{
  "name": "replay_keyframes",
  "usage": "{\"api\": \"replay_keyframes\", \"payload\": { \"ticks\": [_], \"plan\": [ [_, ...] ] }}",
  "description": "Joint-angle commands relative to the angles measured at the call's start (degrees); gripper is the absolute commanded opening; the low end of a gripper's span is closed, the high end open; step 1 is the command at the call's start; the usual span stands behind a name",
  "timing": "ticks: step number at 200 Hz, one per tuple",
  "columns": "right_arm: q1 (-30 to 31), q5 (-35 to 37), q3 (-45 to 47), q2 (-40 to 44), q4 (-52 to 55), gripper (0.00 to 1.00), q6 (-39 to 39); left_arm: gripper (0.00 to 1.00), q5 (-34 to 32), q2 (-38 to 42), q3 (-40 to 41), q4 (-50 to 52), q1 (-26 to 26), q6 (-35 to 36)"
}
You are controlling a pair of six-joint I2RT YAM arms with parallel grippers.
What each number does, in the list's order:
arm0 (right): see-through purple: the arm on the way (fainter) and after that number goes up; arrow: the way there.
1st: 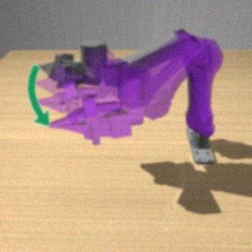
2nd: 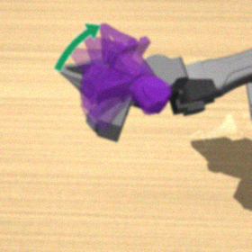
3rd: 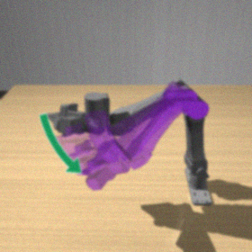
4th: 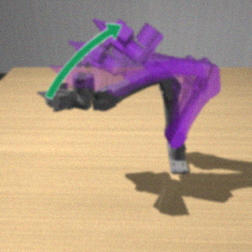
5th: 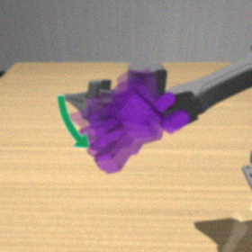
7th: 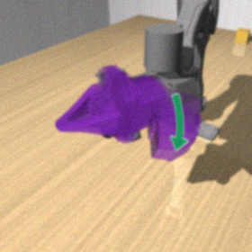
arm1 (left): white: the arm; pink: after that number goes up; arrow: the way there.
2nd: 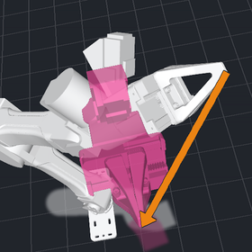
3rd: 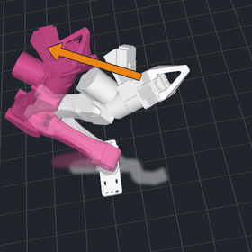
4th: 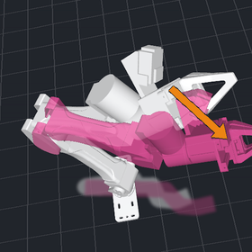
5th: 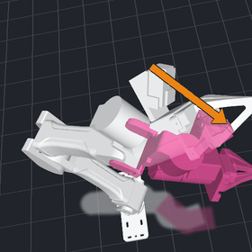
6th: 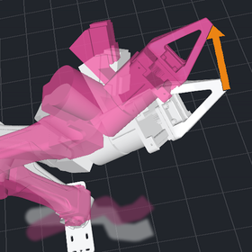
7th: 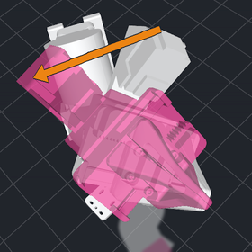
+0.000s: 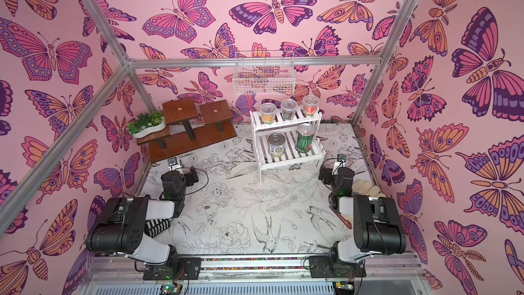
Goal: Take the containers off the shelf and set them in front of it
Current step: Move the shelf to the center of the board.
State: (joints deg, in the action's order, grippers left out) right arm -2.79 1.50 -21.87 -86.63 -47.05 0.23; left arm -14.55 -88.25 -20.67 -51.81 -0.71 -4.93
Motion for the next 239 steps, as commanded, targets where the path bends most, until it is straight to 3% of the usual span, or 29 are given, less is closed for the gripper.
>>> {"api": "replay_keyframes", "payload": {
  "ticks": [1, 141, 172, 198, 221, 239],
  "plan": [
    [0.5, 0.7, -0.7, 0.6, 0.5, 0.99, -0.3, 1.00, 0.6, -0.2, -0.6, 0.4, 0.4, 0.4],
    [0.5, 0.9, -0.8, 2.1, 0.0, 0.99, -0.6, 1.00, 1.2, 0.2, -0.7, 0.2, 0.2, 1.1],
    [0.5, 7.2, -8.3, 11.0, 24.2, 0.99, -2.0, 1.00, 4.8, 5.7, -7.2, 18.0, -0.5, 3.9],
    [0.6, 10.5, -10.8, 16.0, 35.1, 0.99, -4.0, 1.00, 6.6, 9.6, -10.9, 27.3, -1.9, 3.8],
    [0.7, 12.1, -13.6, 19.6, 45.6, 0.99, -6.3, 1.00, 9.2, 12.7, -15.2, 37.3, -3.3, -0.4],
    [0.9, 13.2, -16.2, 22.4, 52.9, 0.99, -7.4, 1.00, 11.0, 14.6, -18.5, 44.4, -6.9, -1.3]
  ]
}}
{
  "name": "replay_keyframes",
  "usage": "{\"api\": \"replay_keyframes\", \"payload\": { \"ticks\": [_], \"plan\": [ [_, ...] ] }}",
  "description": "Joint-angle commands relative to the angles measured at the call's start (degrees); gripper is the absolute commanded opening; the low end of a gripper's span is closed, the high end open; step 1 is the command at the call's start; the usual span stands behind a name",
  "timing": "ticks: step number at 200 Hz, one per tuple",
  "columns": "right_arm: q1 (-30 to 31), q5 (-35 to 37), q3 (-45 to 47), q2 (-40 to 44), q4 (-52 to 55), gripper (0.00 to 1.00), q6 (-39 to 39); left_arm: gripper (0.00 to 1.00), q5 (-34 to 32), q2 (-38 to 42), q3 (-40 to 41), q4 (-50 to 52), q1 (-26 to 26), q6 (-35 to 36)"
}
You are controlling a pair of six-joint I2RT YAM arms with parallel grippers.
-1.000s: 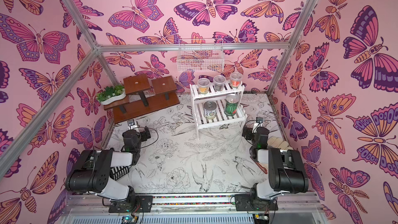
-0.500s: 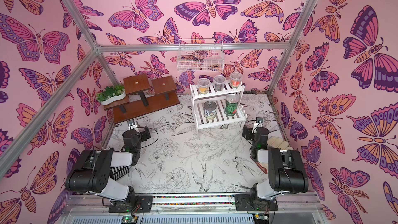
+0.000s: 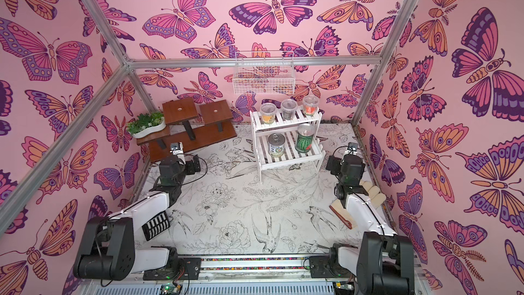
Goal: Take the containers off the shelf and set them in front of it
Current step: Move the shelf to the center of the board.
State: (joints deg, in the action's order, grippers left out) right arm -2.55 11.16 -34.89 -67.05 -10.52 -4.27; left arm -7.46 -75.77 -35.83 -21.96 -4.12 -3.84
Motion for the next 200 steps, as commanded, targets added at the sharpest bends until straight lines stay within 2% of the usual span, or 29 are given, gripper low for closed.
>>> {"api": "replay_keyframes", "payload": {
  "ticks": [1, 48, 77, 119, 154, 200],
  "plan": [
    [0.7, 3.7, -3.3, 2.9, 16.8, 0.99, -3.0, 1.00, 3.9, 2.2, -3.6, 15.0, -3.8, -2.5],
    [0.8, 4.0, -11.9, 8.3, 33.7, 0.99, -2.5, 0.96, 6.9, 4.6, -15.4, 32.0, -17.6, -9.4],
    [0.7, 0.2, -17.0, 8.9, 41.3, 0.99, -3.9, 0.96, 6.7, 3.9, -22.6, 38.3, -24.8, -16.7],
    [0.8, -6.3, -24.0, 5.9, 49.7, 0.99, -6.5, 0.95, 11.2, -2.4, -32.6, 44.9, -29.5, -26.4],
    [0.7, -8.4, -28.1, 3.0, 53.9, 0.99, -7.1, 0.90, 13.9, -8.0, -38.2, 48.0, -32.2, -32.7],
    [0.4, -8.5, -29.4, 1.6, 55.5, 0.99, -8.0, 0.85, 10.4, -16.4, -46.0, 53.0, -36.6, -33.7]
  ]
}}
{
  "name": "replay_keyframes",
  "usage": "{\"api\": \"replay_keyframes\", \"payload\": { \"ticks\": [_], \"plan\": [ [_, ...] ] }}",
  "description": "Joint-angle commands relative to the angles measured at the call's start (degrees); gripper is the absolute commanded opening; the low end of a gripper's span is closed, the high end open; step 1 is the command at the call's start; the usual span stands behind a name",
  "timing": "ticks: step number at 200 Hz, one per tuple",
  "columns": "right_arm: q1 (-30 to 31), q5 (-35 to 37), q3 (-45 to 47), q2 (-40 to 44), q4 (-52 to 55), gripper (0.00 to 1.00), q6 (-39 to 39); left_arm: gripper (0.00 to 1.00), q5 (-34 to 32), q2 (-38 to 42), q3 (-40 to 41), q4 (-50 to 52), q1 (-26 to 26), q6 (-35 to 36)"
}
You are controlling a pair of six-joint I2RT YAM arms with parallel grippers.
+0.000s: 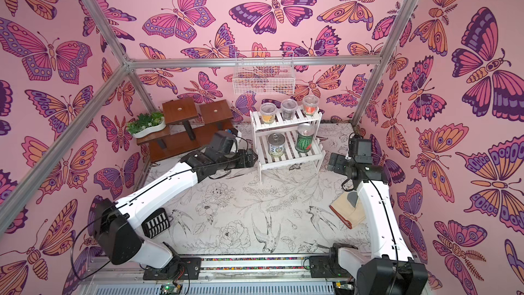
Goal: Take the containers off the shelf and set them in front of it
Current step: Move the shelf to the center of the board.
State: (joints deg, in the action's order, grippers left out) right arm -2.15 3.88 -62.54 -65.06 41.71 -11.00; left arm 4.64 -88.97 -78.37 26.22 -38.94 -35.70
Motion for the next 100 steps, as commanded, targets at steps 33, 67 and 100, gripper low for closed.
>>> {"api": "replay_keyframes", "payload": {
  "ticks": [33, 67, 100],
  "plan": [
    [-0.9, -2.7, -1.8, -0.7, 3.2, 0.99, -1.4, 0.81, -5.6, -8.8, -7.9, 7.1, -3.4, -0.7],
    [-2.0, -4.5, -2.7, -1.6, 3.5, 0.99, -1.5, 0.73, -11.1, -13.4, -12.5, 10.4, -4.2, 1.5],
    [-2.9, -6.6, -3.6, -2.6, 3.5, 0.99, -1.9, 0.63, -13.7, -16.4, -13.7, 12.1, -4.3, 2.3]
  ]
}}
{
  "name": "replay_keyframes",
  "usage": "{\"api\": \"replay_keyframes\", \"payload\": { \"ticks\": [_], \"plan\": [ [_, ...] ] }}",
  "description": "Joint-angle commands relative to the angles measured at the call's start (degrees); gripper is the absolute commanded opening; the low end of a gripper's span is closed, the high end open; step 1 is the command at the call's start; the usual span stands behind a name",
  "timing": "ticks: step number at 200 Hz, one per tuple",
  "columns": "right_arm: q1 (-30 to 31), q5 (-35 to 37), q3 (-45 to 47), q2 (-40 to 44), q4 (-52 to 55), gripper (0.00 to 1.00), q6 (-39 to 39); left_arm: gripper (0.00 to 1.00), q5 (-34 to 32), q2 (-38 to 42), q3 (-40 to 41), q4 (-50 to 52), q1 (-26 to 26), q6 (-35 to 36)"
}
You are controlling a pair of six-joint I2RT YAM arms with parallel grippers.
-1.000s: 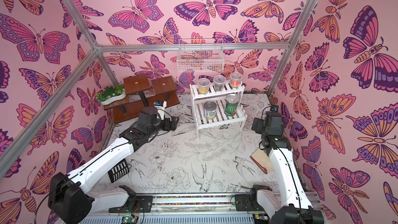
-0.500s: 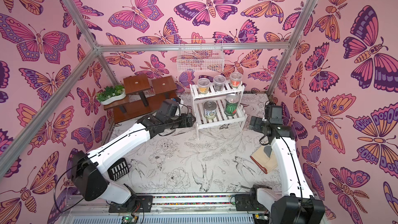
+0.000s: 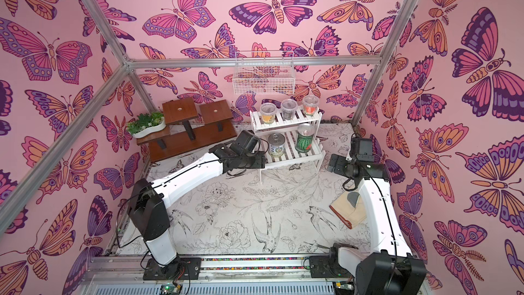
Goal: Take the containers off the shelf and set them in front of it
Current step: Move the shelf to the center of the board.
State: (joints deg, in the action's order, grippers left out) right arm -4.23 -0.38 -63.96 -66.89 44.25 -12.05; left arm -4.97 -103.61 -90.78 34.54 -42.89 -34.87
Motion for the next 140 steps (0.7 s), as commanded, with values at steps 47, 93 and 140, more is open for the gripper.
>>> {"api": "replay_keyframes", "payload": {
  "ticks": [47, 93, 140],
  "plan": [
    [-1.4, -7.1, -2.5, -3.9, -0.1, 0.99, -0.4, 0.51, -5.7, -3.3, -1.3, 3.8, -0.3, 0.8],
    [-1.4, -15.6, -4.4, -7.5, -1.8, 0.99, 0.1, 0.42, -7.9, -2.5, 0.1, 3.7, 0.0, 1.9],
    [-1.5, -23.4, -7.0, -13.3, -2.5, 0.99, 0.9, 0.41, -9.2, -0.7, 2.9, 3.7, 1.2, 3.3]
  ]
}}
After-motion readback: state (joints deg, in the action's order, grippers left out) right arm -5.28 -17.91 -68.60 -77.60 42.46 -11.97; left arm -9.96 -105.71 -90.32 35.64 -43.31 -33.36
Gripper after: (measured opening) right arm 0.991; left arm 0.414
